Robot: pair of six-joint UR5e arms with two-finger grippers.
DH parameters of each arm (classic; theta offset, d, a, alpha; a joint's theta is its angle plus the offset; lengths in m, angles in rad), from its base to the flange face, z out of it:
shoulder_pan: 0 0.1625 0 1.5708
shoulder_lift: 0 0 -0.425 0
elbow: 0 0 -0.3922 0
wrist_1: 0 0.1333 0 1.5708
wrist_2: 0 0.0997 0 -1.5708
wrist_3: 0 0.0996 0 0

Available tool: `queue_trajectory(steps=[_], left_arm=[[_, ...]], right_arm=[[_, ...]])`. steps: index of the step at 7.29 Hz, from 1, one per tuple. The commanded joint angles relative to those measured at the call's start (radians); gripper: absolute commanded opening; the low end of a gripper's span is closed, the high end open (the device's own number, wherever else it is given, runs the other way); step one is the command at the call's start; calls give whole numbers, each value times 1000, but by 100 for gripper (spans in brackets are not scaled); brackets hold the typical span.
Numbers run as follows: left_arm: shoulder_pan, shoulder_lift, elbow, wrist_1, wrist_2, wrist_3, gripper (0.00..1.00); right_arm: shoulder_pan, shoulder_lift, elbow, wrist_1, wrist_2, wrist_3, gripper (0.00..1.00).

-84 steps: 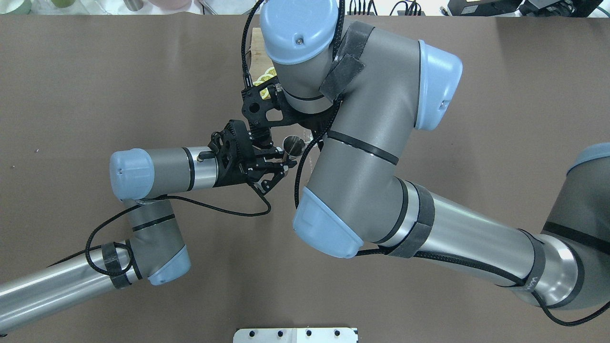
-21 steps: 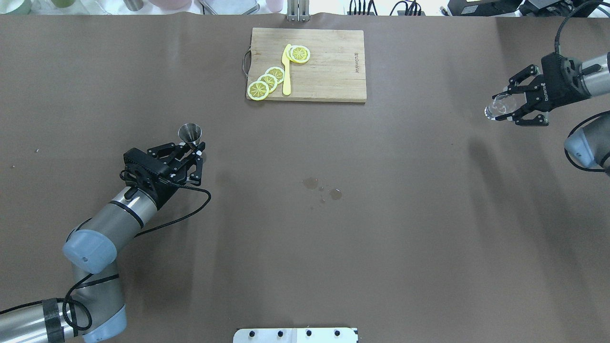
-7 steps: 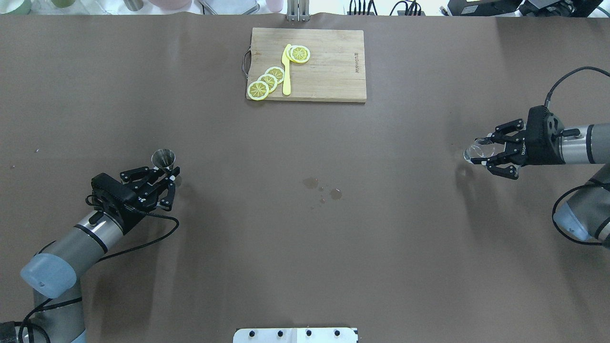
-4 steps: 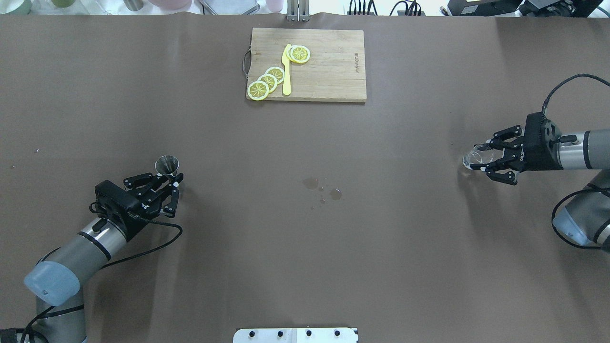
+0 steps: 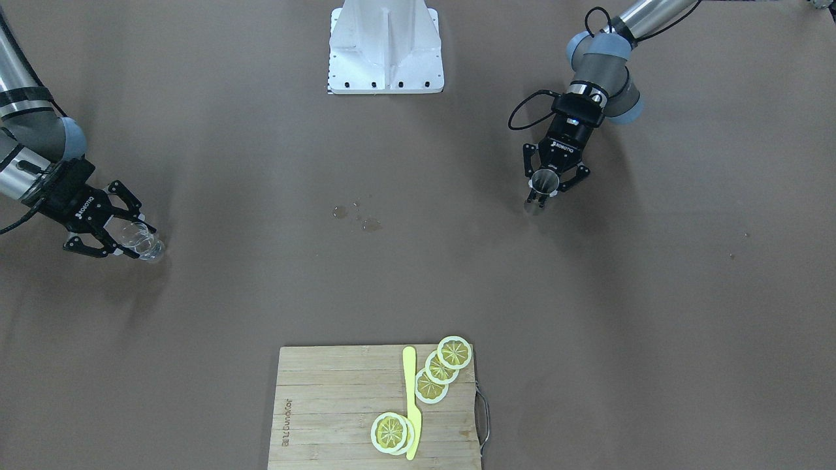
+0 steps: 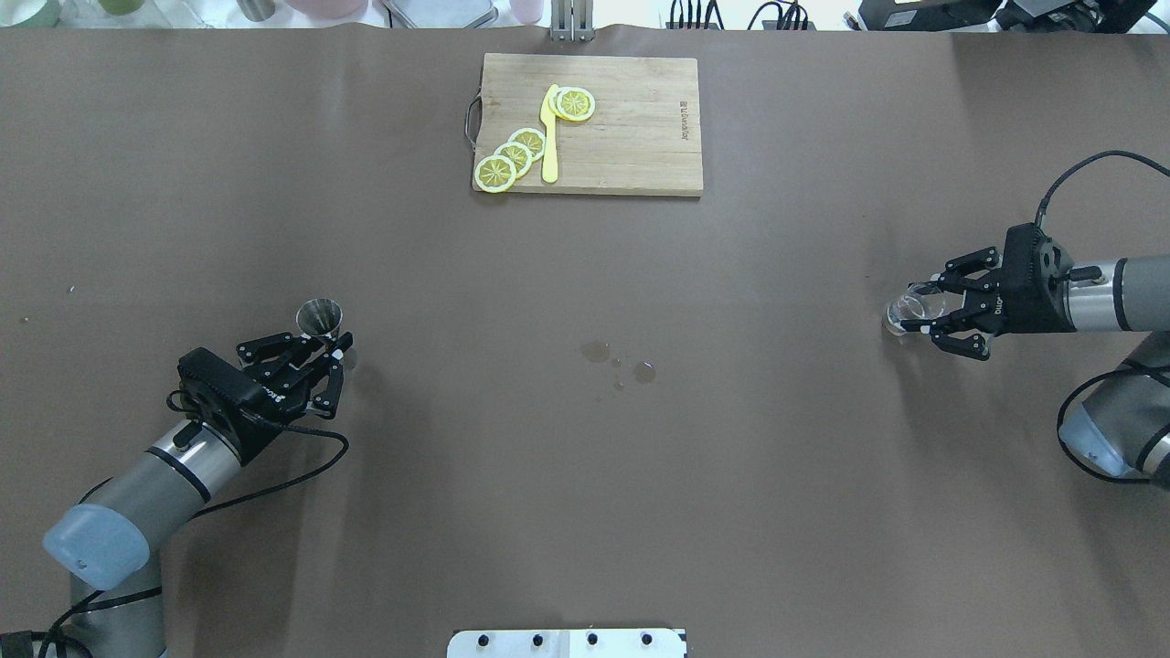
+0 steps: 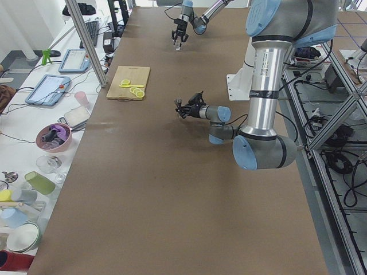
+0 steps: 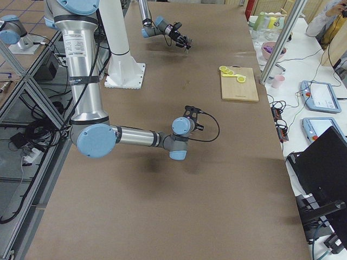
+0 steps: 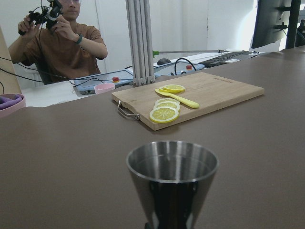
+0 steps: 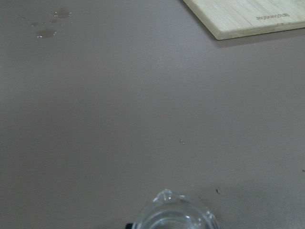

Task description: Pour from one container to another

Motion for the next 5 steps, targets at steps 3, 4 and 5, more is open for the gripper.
queue_trajectory(steps=[3, 4, 5], left_arm=[[12, 0, 14, -38, 0, 3, 0], [12, 0, 14, -41, 0, 2, 0], [14, 0, 15, -47, 0, 3, 0]], right_arm=[[-10, 1, -2, 0, -12, -1, 0], [-12, 1, -2, 5, -13, -1, 0], [-13, 1, -2, 5, -15, -1, 0]])
